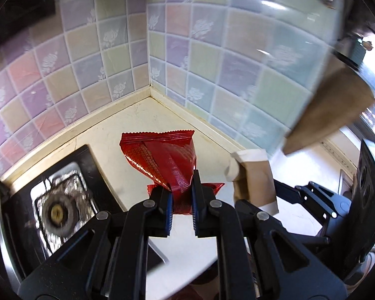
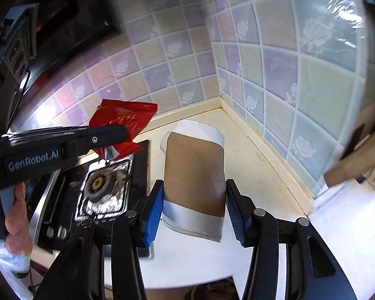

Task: Collect trash
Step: 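Carry the red snack bag and paper cup down over the floor bin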

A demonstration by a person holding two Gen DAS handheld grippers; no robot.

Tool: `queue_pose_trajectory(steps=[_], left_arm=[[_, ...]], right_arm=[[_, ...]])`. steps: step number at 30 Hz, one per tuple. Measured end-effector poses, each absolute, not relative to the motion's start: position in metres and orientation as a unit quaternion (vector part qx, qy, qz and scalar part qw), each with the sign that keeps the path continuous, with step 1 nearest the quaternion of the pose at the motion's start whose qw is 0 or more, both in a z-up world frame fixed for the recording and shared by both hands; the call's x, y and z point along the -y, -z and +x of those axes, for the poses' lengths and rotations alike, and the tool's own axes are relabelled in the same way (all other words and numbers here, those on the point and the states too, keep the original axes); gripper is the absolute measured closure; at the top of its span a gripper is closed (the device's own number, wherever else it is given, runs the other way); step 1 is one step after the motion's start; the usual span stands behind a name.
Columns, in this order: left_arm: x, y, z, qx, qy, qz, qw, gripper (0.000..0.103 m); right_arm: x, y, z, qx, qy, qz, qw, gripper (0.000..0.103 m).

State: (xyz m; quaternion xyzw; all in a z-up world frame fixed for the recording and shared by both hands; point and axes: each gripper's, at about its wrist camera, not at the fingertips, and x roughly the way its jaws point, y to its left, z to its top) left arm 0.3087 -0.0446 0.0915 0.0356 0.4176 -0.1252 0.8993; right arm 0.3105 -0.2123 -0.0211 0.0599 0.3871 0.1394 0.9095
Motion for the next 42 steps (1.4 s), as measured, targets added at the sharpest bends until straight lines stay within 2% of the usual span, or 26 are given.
queue_pose_trajectory(steps=[10, 17, 22, 30, 42], left_arm=[[0.082, -0.095, 0.146, -0.391, 0.122, 0.040, 0.912, 0.094], [0.082, -0.059, 0.073, -0.391, 0.088, 0.051, 0.915, 0.094], [0.067, -0.016, 0.051, -0.406, 0.086, 0.047, 0.909, 0.094], [0.047, 0.085, 0.042, -0.438, 0.103, 0.037, 0.892, 0.094], [0.049, 0.311, 0.050, -0.504, 0.145, 0.019, 0.851, 0.094]], right_arm=[[0.230, 0.001, 0.173, -0.386, -0.170, 0.040, 0.906, 0.056], [0.237, 0.021, 0.098, -0.375, -0.149, 0.036, 0.914, 0.056], [0.228, 0.055, 0.072, -0.381, -0.128, 0.018, 0.916, 0.056], [0.217, 0.153, 0.051, -0.422, -0.103, 0.013, 0.901, 0.055], [0.209, 0.384, 0.044, -0.506, -0.072, -0.012, 0.859, 0.055]])
